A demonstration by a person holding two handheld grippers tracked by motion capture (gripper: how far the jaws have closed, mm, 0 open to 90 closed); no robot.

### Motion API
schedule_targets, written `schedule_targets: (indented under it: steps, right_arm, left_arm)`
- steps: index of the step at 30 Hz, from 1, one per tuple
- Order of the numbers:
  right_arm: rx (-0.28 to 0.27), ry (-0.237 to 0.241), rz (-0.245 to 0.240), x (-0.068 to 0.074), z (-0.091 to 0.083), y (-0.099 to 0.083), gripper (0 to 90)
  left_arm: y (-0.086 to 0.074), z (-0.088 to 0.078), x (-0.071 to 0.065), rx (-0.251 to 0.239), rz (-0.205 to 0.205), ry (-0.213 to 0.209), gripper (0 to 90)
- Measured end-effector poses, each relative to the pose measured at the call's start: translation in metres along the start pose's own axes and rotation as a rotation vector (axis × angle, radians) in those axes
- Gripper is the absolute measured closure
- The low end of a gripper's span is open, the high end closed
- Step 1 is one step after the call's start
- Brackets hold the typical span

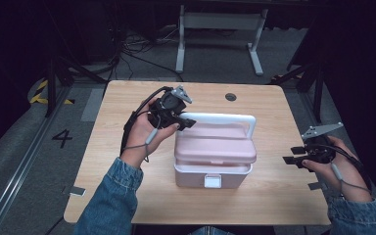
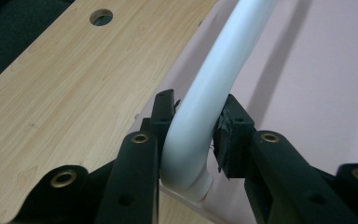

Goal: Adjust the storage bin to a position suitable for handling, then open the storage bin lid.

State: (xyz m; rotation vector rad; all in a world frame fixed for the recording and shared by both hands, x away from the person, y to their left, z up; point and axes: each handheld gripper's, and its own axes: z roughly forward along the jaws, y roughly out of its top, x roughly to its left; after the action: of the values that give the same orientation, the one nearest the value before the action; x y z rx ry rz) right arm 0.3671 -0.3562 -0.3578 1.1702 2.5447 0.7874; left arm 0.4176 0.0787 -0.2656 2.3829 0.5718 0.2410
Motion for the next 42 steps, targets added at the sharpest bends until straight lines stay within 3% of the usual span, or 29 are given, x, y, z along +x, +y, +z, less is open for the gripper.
schedule_targets:
  steps: [7, 12, 17, 21, 22, 29, 34, 37, 42]
  right_arm:
    - [-0.13, 0.041, -0.021, 0.008, -0.007, 0.005, 48.6]
    - [-0.187, 0.033, -0.045, 0.013, -0.012, 0.008, 48.4]
    - [-0.222, 0.031, -0.048, 0.017, -0.017, 0.011, 48.1]
    - [-0.255, 0.042, -0.079, 0.026, -0.021, 0.017, 47.4]
    - [-0.268, 0.054, -0.101, 0.032, -0.022, 0.019, 47.0]
    - [-0.32, 0.1, -0.115, 0.045, -0.026, 0.025, 48.2]
    - [-0.344, 0.172, -0.127, 0.058, -0.025, 0.029, 59.0]
    - [-0.332, 0.246, -0.136, 0.065, -0.021, 0.031, 75.1]
    - [-0.351, 0.277, -0.17, 0.074, -0.015, 0.037, 86.1]
  left_arm:
    - [0.002, 0.0, 0.012, -0.005, -0.045, -0.044, 71.8]
    - [0.0, 0.001, 0.02, -0.041, -0.09, -0.072, 71.4]
    - [0.001, 0.001, 0.022, -0.047, -0.1, -0.066, 71.3]
    - [0.003, 0.002, 0.026, -0.049, -0.115, -0.058, 71.9]
    - [0.003, 0.003, 0.027, -0.057, -0.124, -0.053, 71.9]
    - [0.008, 0.005, 0.034, -0.058, -0.149, -0.034, 71.9]
    - [0.009, 0.006, 0.039, -0.064, -0.17, -0.045, 72.0]
    - [0.009, 0.007, 0.042, -0.07, -0.182, -0.05, 72.0]
    - [0.011, 0.008, 0.047, -0.077, -0.202, -0.051, 72.1]
